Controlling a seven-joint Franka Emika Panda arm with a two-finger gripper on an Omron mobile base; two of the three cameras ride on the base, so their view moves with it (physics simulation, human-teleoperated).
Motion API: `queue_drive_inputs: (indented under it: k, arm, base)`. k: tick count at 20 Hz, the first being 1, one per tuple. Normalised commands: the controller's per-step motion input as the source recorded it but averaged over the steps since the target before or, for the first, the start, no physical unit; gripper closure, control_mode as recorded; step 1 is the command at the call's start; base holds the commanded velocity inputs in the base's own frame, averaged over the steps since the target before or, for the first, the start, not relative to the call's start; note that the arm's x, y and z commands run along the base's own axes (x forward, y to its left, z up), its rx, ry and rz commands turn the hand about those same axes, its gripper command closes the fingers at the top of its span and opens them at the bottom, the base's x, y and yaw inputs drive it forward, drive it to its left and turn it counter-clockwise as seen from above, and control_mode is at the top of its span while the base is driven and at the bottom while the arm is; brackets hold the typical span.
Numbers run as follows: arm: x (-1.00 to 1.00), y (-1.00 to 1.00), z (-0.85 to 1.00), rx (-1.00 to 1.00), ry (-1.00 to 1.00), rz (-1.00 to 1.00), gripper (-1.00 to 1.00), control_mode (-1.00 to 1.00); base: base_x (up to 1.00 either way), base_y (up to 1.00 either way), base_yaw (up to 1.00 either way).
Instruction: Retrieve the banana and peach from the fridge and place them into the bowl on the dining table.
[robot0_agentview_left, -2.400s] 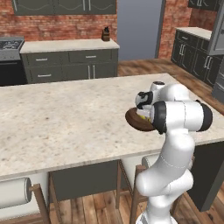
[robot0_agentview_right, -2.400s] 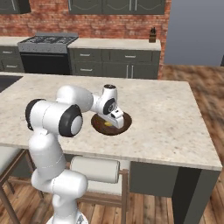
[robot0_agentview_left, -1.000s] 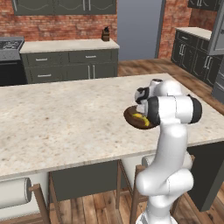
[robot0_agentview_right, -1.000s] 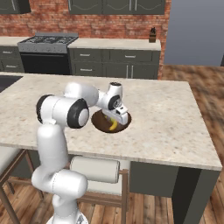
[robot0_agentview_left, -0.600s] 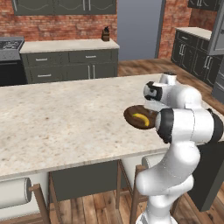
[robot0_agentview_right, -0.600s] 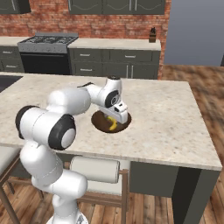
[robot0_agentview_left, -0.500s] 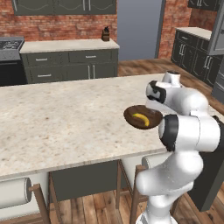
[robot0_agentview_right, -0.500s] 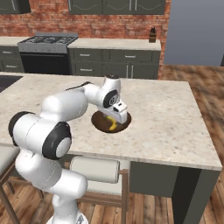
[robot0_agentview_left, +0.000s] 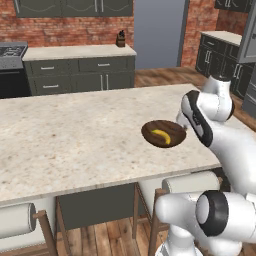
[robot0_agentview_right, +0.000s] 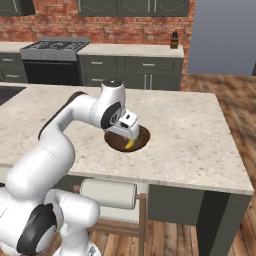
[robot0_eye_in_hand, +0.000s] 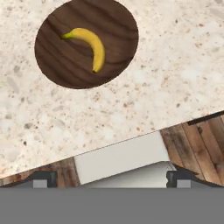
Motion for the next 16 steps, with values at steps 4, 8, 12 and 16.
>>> queue_drive_inputs:
  k: [4, 8, 12, 16]
  arm:
    - [-1.0, 0.36, 0.59, -0.12, -0.19, 0.27, -1.0, -1.0]
    - [-1.0, 0.4, 0.42, -0.12, -0.29, 0.26, -1.0, -1.0]
    - [-1.0, 0.28, 0.49, -0.1, -0.37, 0.13, -1.0, -1.0]
    - [-0.99, 0.15, 0.57, -0.05, -0.31, 0.05, -1.0, -1.0]
  base:
    - [0.0, 0.0, 0.0]
    - [0.0, 0.0, 0.0]
    - [0.0, 0.0, 0.0]
    - [0.0, 0.0, 0.0]
